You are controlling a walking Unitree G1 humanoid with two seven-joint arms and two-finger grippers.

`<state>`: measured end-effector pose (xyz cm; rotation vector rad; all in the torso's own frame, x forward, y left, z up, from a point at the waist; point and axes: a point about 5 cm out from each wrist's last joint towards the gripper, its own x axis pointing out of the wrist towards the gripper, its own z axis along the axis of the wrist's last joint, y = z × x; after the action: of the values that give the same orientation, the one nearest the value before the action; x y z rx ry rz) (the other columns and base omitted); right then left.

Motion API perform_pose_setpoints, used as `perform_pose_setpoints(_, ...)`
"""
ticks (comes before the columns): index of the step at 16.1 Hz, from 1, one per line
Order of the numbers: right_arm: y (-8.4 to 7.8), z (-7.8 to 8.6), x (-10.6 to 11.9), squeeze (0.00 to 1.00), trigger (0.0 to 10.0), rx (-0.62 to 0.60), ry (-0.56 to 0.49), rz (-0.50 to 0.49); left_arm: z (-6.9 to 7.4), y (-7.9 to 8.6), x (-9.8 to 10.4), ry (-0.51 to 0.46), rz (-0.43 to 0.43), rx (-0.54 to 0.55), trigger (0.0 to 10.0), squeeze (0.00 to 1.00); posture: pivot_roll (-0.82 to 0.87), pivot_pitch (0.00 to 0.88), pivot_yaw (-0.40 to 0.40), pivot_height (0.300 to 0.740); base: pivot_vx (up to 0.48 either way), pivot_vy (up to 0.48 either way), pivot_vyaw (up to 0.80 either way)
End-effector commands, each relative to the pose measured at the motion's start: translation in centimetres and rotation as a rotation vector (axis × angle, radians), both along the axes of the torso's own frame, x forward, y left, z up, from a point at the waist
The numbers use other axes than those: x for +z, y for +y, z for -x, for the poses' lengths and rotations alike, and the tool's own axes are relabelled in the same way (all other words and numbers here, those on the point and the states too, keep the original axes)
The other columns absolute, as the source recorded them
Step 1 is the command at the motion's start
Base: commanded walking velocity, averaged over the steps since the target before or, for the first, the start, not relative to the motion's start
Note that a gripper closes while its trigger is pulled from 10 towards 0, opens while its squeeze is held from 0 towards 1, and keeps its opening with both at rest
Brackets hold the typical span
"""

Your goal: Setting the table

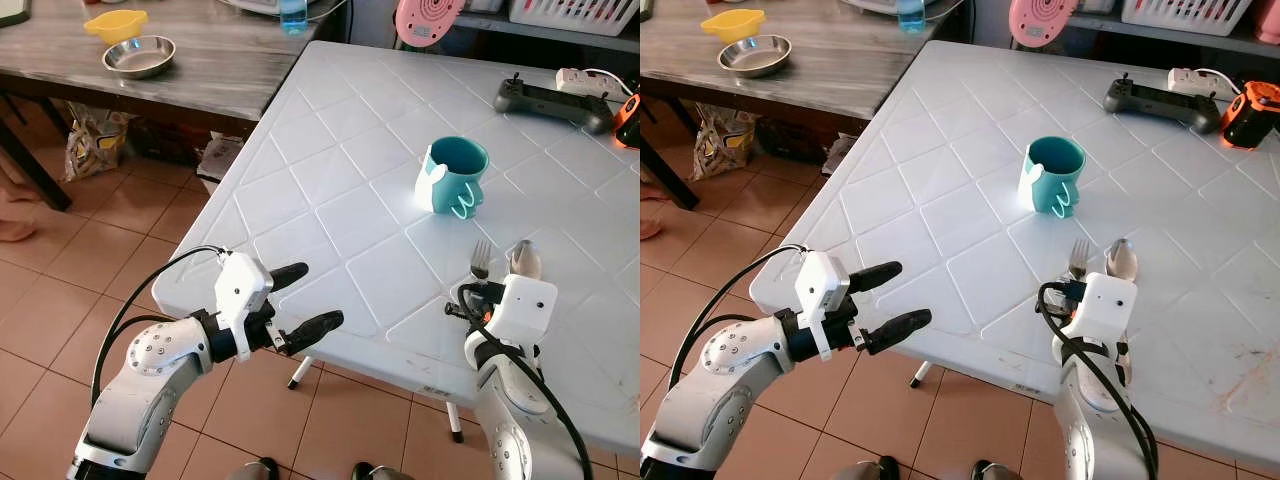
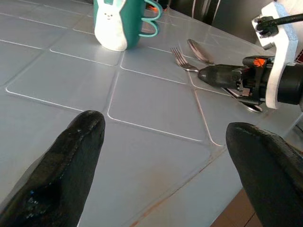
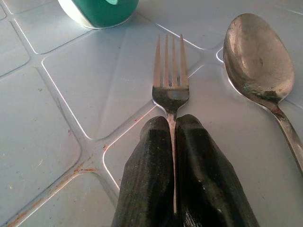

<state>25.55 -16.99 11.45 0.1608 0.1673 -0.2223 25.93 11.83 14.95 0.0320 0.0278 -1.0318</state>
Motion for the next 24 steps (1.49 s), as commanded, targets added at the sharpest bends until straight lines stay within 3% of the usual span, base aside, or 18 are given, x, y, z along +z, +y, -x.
perform_pose_setpoints(1,0.4,1.0,-3.0,0.0,0.0,-0.008,0.16,-0.07,0.2,-0.2,0.0,0.009,-0.012,-0.033,10.0,0.0,0.15,0.214,0.026,0.74,0.0,0.0,0.0)
perform_pose_setpoints(9,0.6,1.0,-3.0,0.0,0.0,0.02,0.181,-0.034,0.0,0.0,-0.4,-0.019,-0.014,0.02,10.0,0.0,0.15,0.206,0.025,0.74,0.0,0.0,0.0)
perform_pose_setpoints(15,0.7,0.5,-0.7,0.0,0.0,0.051,0.066,0.138,-0.8,-0.1,0.6,-0.078,-0.006,0.071,10.0,0.0,0.15,0.204,0.018,0.74,0.0,0.0,0.0)
perform_pose_setpoints(17,0.8,0.8,-0.3,0.0,0.0,0.045,0.028,0.145,-0.8,-0.4,0.8,-0.091,-0.014,0.056,10.0,0.0,0.15,0.204,0.021,0.74,0.0,0.0,0.0)
perform_pose_setpoints(22,1.6,0.6,2.3,0.0,0.0,0.087,-0.141,0.274,-0.9,-0.5,1.3,-0.129,-0.008,0.094,10.0,0.0,0.15,0.202,0.027,0.74,0.0,0.0,0.0)
perform_pose_setpoints(24,1.7,0.7,3.4,0.0,0.0,0.079,-0.225,0.318,-1.3,-0.3,1.1,-0.135,-0.01,0.175,10.0,0.0,0.15,0.199,0.026,0.74,0.0,0.0,0.0)
